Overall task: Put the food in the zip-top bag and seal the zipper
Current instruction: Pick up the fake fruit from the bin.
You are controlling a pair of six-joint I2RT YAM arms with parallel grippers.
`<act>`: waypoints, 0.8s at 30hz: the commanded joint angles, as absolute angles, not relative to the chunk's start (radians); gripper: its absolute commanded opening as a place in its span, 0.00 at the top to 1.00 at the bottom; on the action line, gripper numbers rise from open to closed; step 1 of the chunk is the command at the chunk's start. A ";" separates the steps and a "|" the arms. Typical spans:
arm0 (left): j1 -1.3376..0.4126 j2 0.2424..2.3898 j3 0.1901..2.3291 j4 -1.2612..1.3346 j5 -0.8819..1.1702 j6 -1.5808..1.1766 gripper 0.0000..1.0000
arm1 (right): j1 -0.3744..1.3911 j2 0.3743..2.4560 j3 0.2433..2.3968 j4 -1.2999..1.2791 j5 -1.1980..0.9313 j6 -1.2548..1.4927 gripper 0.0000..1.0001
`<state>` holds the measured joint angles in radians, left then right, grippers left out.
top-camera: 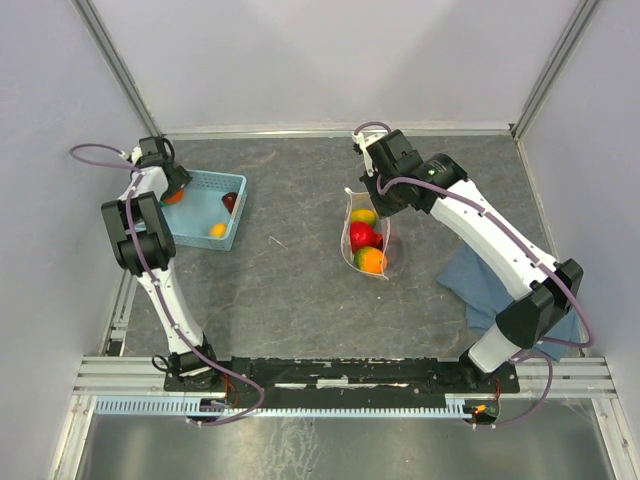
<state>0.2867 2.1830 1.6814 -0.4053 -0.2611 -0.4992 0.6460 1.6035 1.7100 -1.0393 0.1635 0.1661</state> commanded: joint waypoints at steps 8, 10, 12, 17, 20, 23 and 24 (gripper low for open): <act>0.293 2.200 1.711 -0.350 -0.250 -0.439 0.28 | 0.651 1.609 1.716 -1.012 0.192 0.153 0.96; 0.292 2.180 1.698 -0.341 -0.244 -0.433 0.34 | 0.651 1.610 1.716 -1.014 0.193 0.153 0.97; 0.291 2.159 1.682 -0.336 -0.239 -0.431 0.38 | 0.651 1.608 1.717 -1.013 0.193 0.153 0.97; 0.286 2.095 1.641 -0.342 -0.206 -0.455 0.41 | 0.651 1.604 1.714 -1.009 0.195 0.153 0.97; 0.275 2.046 1.602 -0.348 -0.187 -0.492 0.41 | 0.651 1.612 1.715 -1.009 0.195 0.151 0.97; 0.249 1.986 1.557 -0.351 -0.171 -0.541 0.42 | 0.650 1.615 1.719 -1.008 0.195 0.151 0.97; 0.238 1.963 1.542 -0.351 -0.166 -0.555 0.43 | 0.652 1.616 1.722 -1.008 0.195 0.150 0.97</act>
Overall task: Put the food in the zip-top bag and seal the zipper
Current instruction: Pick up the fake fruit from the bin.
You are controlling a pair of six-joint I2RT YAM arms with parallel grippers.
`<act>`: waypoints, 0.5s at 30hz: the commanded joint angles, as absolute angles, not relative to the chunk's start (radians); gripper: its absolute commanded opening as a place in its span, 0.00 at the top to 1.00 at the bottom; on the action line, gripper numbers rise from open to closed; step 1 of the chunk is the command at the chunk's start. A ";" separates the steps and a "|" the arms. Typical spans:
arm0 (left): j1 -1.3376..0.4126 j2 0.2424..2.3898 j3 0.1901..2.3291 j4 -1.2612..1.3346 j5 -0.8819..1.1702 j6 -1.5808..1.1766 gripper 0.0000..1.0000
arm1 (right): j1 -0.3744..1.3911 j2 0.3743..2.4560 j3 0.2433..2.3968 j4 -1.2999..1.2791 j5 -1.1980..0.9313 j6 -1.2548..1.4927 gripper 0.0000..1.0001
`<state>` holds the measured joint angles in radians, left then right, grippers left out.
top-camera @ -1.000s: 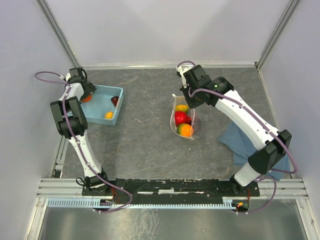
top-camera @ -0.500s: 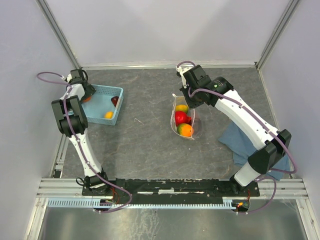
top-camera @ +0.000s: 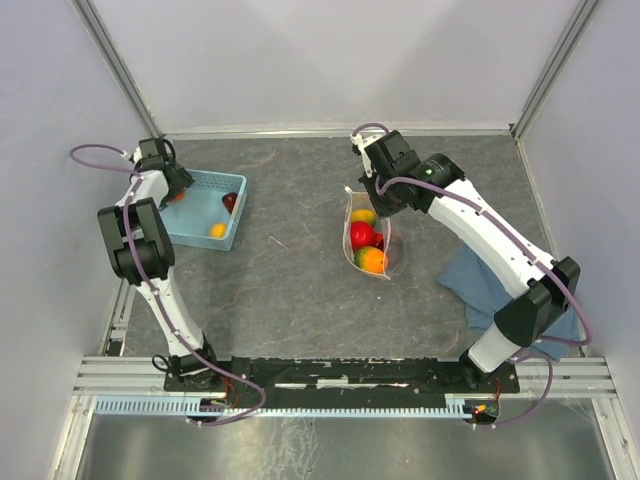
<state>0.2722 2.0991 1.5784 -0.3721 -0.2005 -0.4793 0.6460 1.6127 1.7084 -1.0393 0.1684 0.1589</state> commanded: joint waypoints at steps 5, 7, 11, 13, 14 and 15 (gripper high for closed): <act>0.169 1.869 1.487 -0.378 -0.158 -0.609 0.44 | 0.651 1.613 1.727 -1.011 0.197 0.151 0.97; 0.141 1.821 1.463 -0.392 -0.155 -0.624 0.45 | 0.651 1.610 1.727 -1.012 0.199 0.151 0.97; 0.075 1.724 1.392 -0.395 -0.134 -0.636 0.45 | 0.650 1.611 1.730 -1.010 0.206 0.151 0.97; 0.040 1.678 1.365 -0.399 -0.125 -0.635 0.45 | 0.652 1.613 1.732 -1.011 0.207 0.152 0.97; 0.025 1.654 1.350 -0.400 -0.116 -0.636 0.45 | 0.651 1.614 1.733 -1.010 0.208 0.152 0.97; 0.012 1.630 1.336 -0.400 -0.106 -0.638 0.45 | 0.651 1.614 1.734 -1.010 0.207 0.153 0.97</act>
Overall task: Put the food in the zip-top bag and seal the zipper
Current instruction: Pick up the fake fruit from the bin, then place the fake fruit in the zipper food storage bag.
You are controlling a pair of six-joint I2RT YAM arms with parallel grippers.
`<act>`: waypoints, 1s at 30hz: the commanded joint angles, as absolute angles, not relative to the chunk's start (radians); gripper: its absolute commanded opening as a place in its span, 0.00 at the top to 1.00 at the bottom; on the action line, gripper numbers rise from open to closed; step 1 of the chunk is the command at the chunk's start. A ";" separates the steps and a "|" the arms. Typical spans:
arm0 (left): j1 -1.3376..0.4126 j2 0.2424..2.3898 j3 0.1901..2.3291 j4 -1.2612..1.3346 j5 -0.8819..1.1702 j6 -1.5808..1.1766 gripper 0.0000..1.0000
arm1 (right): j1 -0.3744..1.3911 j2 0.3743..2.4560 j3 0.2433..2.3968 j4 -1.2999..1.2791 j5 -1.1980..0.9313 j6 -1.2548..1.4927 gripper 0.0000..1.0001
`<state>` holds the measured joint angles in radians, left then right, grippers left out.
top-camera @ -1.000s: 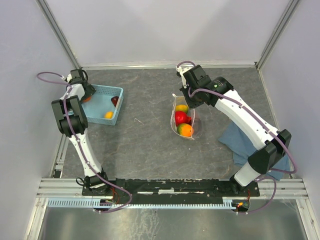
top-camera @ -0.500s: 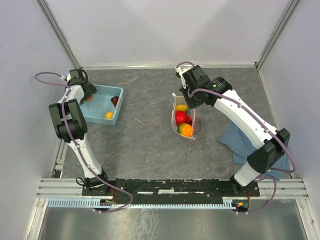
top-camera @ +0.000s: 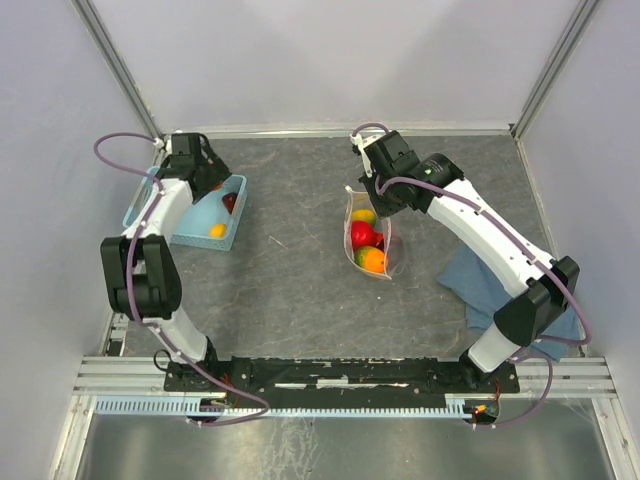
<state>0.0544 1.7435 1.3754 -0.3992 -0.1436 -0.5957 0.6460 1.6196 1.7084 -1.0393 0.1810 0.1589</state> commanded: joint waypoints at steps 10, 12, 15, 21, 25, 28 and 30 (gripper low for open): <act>-0.133 1.380 1.223 -0.392 -0.002 -0.601 0.45 | 0.651 1.610 1.740 -1.009 0.201 0.159 0.97; -0.159 1.334 1.202 -0.389 0.023 -0.598 0.45 | 0.651 1.612 1.739 -1.007 0.200 0.161 0.97; -0.210 1.263 1.173 -0.379 0.065 -0.592 0.46 | 0.651 1.618 1.748 -1.010 0.198 0.162 0.97; -0.331 1.149 1.101 -0.314 0.112 -0.595 0.46 | 0.652 1.614 1.750 -1.004 0.199 0.170 0.97; -0.414 1.092 1.055 -0.256 0.129 -0.607 0.46 | 0.651 1.618 1.748 -1.003 0.186 0.178 0.98; -0.474 1.065 1.023 -0.200 0.159 -0.629 0.46 | 0.651 1.619 1.749 -1.004 0.186 0.184 0.98; -0.523 1.053 1.010 -0.164 0.170 -0.645 0.46 | 0.653 1.618 1.750 -1.005 0.186 0.188 0.98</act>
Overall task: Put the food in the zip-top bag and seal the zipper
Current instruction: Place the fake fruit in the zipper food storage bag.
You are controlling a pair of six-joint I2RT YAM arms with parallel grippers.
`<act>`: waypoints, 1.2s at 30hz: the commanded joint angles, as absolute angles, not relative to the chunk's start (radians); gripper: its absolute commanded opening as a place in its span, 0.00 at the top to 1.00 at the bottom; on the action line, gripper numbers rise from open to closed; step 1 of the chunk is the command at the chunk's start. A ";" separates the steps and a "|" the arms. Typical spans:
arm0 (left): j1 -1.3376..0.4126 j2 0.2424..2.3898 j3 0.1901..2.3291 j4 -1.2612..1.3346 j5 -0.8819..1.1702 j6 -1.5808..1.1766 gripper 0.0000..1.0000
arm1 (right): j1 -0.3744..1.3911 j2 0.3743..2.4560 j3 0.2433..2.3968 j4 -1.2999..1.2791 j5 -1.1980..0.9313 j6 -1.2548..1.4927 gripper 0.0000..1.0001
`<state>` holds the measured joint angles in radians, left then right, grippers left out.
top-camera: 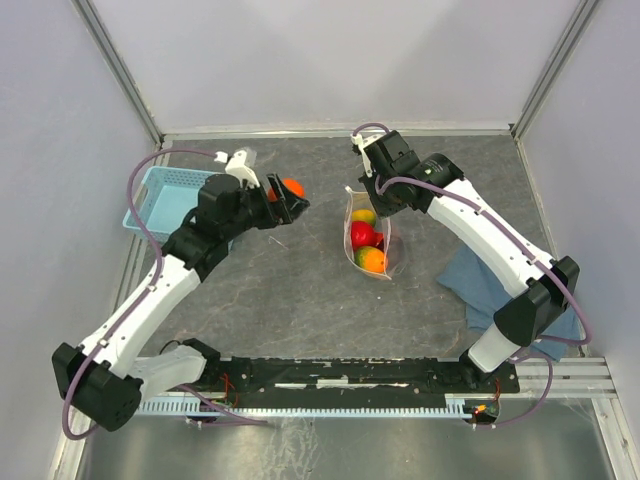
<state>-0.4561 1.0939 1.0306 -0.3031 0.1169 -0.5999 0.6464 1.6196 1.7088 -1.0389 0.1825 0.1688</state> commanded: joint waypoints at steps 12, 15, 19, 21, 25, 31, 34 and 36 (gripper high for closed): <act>-0.832 1.150 1.047 -0.052 0.077 -0.595 0.46 | 0.659 1.618 1.755 -1.006 0.159 0.198 0.98; -0.865 1.190 1.057 -0.029 0.076 -0.581 0.46 | 0.660 1.616 1.752 -1.006 0.155 0.198 0.98; -0.898 1.243 1.076 -0.011 0.077 -0.561 0.45 | 0.660 1.619 1.750 -1.004 0.148 0.199 0.98; -0.905 1.265 1.086 -0.012 0.077 -0.557 0.45 | 0.660 1.620 1.750 -1.003 0.144 0.198 0.98; -0.908 1.297 1.100 -0.045 0.039 -0.558 0.44 | 0.660 1.621 1.753 -1.002 0.143 0.196 0.98; -0.907 1.343 1.132 -0.140 -0.087 -0.576 0.42 | 0.660 1.624 1.758 -0.998 0.137 0.195 0.98; -0.907 1.373 1.160 -0.185 -0.132 -0.586 0.39 | 0.660 1.627 1.759 -0.996 0.124 0.195 0.98; -0.908 1.397 1.176 -0.204 -0.151 -0.593 0.37 | 0.661 1.629 1.759 -0.996 0.118 0.195 0.98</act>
